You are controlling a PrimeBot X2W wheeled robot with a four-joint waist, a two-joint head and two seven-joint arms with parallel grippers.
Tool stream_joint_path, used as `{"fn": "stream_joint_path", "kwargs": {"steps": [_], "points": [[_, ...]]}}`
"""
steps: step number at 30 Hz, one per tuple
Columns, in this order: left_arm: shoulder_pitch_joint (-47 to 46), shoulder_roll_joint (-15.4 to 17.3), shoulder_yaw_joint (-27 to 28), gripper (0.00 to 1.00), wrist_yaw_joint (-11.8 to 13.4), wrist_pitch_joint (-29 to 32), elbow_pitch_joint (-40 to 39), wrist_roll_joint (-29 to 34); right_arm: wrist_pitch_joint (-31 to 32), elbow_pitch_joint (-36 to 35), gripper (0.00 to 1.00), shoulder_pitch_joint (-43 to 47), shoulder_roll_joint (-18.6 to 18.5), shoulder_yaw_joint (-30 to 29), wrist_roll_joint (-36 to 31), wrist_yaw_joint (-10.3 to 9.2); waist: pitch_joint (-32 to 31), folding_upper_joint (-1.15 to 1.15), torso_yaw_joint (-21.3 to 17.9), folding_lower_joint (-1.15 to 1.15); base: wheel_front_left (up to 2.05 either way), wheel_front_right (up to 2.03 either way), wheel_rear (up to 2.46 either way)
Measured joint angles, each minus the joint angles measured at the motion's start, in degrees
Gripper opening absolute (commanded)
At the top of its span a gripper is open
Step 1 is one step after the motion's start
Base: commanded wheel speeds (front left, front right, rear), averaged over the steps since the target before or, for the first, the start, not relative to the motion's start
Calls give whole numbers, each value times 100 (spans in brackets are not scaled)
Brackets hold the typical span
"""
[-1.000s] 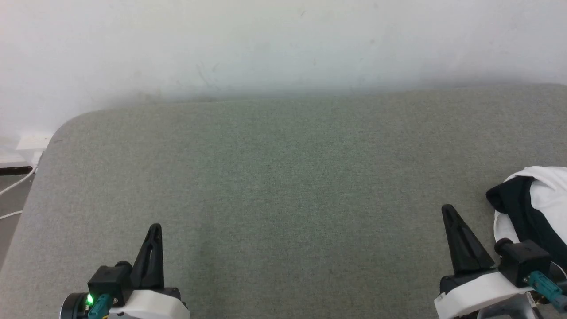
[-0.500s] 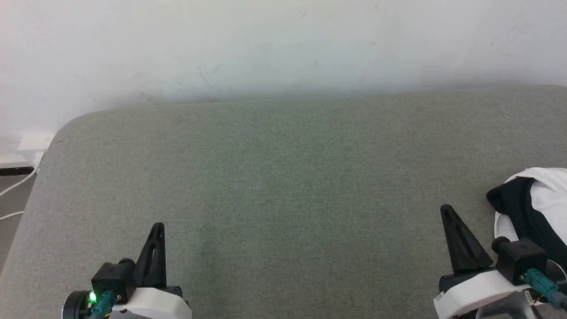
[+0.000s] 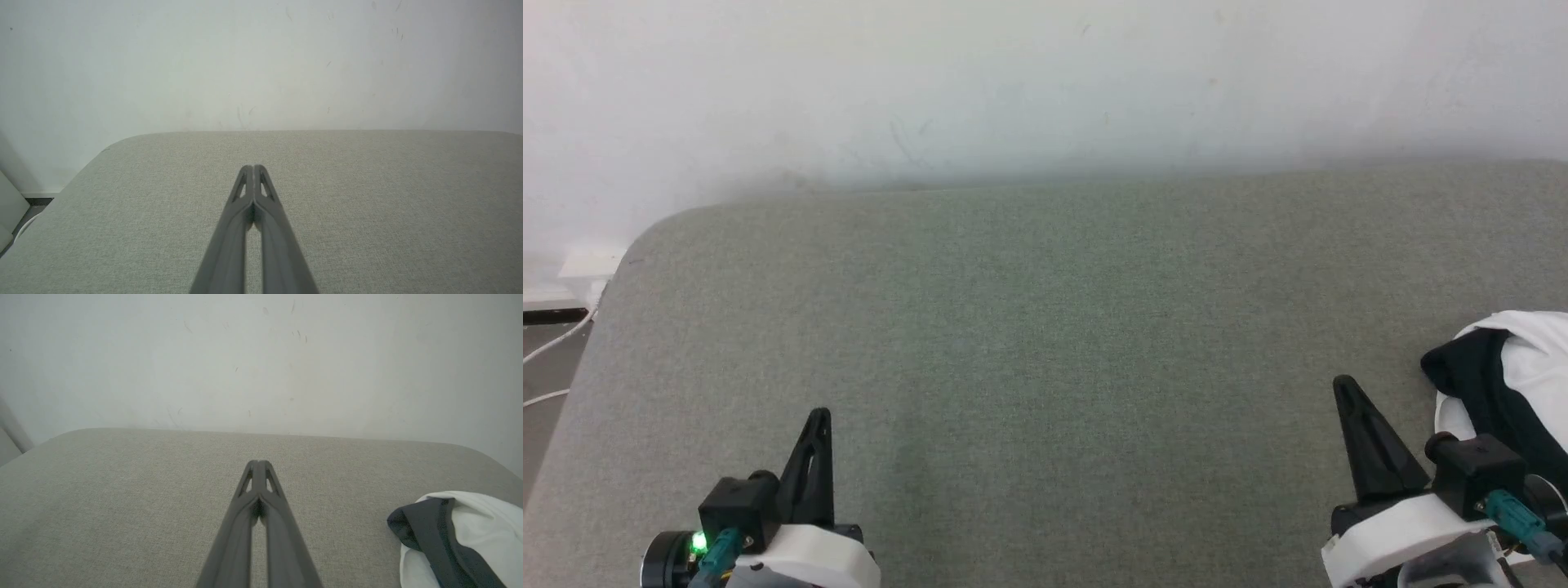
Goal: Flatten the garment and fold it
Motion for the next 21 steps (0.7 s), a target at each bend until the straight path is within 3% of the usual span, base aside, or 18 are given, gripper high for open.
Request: {"fn": "stream_joint_path", "kwargs": {"steps": [21], "points": [[-26,-22,-40,0,51,233,-111,131,102,56,0,-118,1,-5,-108,0,-31,0,23,0,0,0,0]]}}
